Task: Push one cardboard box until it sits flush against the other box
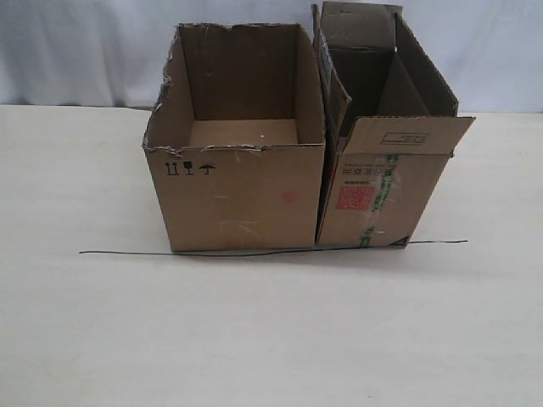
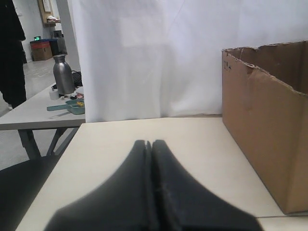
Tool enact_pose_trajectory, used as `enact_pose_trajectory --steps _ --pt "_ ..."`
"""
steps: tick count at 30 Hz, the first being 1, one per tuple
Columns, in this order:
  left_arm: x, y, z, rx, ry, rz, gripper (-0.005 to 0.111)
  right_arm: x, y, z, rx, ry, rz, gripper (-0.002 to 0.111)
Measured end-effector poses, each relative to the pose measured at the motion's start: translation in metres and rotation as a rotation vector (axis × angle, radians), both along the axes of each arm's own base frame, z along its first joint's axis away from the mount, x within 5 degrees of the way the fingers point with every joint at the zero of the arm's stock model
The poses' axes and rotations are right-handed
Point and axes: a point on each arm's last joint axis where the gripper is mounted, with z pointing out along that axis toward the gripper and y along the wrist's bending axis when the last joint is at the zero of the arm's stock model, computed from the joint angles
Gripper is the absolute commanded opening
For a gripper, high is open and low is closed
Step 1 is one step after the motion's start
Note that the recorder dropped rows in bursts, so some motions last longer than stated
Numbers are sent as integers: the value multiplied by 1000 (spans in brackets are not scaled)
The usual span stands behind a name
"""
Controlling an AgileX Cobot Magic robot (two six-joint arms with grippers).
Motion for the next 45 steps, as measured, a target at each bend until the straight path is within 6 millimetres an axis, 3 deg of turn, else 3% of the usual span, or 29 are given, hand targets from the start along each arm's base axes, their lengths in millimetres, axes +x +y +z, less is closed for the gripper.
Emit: enact_pose_trajectory --steps 6,8,11,15,19,23,31,38,45 --pt "0 0 0 0 0 0 0 -13 -4 4 14 -102 -32 5" --pt "0 0 0 0 0 0 0 -25 -5 0 14 -169 -35 5" --pt "0 0 0 0 0 0 0 -25 -6 -6 -20 -193 -51 5" --pt "0 0 0 0 2 0 0 -14 -10 -35 -77 -149 -107 5" --pt "0 0 0 0 2 0 0 0 -25 -70 53 -71 -291 5" --pt "0 0 0 0 2 0 0 1 -39 -69 108 -101 -441 5" --pt "0 0 0 0 2 0 0 1 -45 -67 56 -131 -504 5" --pt "0 0 0 0 2 0 0 1 -38 -67 -178 -203 -436 5" --pt "0 0 0 0 2 0 0 2 -37 -76 -249 -122 -417 5"
